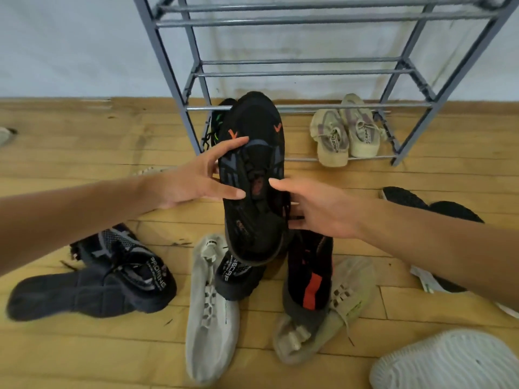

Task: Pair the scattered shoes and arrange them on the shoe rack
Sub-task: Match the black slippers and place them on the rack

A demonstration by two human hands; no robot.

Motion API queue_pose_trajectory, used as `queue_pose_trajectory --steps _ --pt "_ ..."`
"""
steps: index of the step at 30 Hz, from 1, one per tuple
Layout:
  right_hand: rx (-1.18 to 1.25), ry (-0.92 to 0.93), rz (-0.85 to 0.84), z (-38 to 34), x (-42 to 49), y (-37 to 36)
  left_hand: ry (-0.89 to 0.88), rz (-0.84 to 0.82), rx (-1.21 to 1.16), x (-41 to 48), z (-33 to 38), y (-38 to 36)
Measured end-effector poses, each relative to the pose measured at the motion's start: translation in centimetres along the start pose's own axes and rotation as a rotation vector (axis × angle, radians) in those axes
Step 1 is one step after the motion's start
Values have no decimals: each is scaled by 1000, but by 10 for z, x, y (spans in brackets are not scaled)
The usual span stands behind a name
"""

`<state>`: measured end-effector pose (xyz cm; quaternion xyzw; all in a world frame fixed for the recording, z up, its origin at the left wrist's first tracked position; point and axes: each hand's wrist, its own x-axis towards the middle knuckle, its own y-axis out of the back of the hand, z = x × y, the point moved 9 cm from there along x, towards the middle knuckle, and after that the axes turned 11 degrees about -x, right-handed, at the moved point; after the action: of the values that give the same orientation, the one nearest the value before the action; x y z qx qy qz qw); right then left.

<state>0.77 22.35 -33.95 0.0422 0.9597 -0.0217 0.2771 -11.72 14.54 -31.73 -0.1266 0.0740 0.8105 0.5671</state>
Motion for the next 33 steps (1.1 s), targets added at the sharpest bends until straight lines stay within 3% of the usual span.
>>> queue_pose_trajectory --steps 6,13,18,22,28,33 --pt "-33 6 -105 -18 13 -49 31 51 5 -53 -12 42" --pt "-122 10 -83 -41 51 -105 -3 201 -42 -97 -23 98" --pt "-347 -51 -90 -52 65 -123 -47 334 -149 -131 -31 147" --pt "-584 -194 -87 -20 78 -151 -55 331 -70 -163 -36 182" --pt "-716 122 -164 7 134 -279 8 433 -13 -214 -72 233" --pt "-753 145 -263 44 159 -348 123 481 35 -261 -111 267"
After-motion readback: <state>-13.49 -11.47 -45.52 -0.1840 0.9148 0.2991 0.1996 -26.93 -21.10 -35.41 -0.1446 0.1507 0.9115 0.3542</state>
